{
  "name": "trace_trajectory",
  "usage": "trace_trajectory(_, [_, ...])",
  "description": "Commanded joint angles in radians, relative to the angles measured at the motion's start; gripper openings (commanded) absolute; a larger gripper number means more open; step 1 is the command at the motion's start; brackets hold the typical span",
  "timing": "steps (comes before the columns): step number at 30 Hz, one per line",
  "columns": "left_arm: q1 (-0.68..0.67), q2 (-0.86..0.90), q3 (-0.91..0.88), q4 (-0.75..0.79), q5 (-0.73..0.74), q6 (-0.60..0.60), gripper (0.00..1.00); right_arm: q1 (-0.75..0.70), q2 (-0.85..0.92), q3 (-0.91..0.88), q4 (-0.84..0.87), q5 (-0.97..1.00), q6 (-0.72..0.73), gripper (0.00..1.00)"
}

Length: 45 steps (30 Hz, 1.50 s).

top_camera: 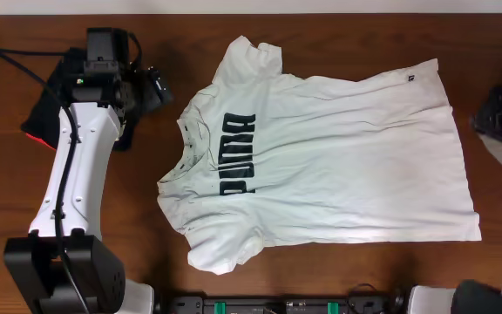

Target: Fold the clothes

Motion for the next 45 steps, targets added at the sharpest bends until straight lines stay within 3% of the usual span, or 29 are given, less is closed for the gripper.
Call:
trace_trajectory(1, [0.003,0.006,0.002,0.003,-0.01,0.0,0.98,-0.006,-0.042,-0.098,0.002,0.019,0.023,0.45])
trace_trajectory(4, [0.003,0.006,0.002,-0.006,0.034,-0.012,0.98,-0.008,-0.098,-0.231,0.066,0.022,0.023,0.47])
trace_trajectory(6, [0.003,0.006,0.002,-0.01,0.149,0.027,0.98,-0.011,-0.129,-0.348,0.14,0.021,0.026,0.5])
trace_trajectory(8, [-0.003,0.006,0.002,-0.009,0.223,0.069,0.98,-0.011,-0.137,-0.429,0.193,0.021,0.026,0.64])
trace_trajectory(10, [-0.02,0.006,0.002,-0.004,0.236,0.114,0.97,-0.011,-0.136,-0.514,0.257,0.021,0.026,0.71])
trace_trajectory(15, [-0.066,0.023,-0.003,0.0,0.222,0.321,0.73,-0.011,-0.129,-0.687,0.426,0.0,0.064,0.86])
trace_trajectory(18, [-0.072,0.056,-0.018,0.006,0.209,0.352,0.57,-0.012,-0.126,-0.744,0.499,0.003,0.075,0.87])
trace_trajectory(22, [-0.071,0.138,-0.023,0.015,0.211,0.359,0.46,-0.013,-0.126,-0.794,0.559,0.033,0.075,0.99])
trace_trajectory(27, [-0.077,0.229,-0.023,0.018,0.296,0.358,0.45,-0.013,-0.126,-0.821,0.577,0.075,0.074,0.99])
trace_trajectory(45, [-0.116,0.302,-0.05,0.097,0.295,0.323,0.46,-0.012,-0.126,-0.821,0.577,0.075,0.074,0.99])
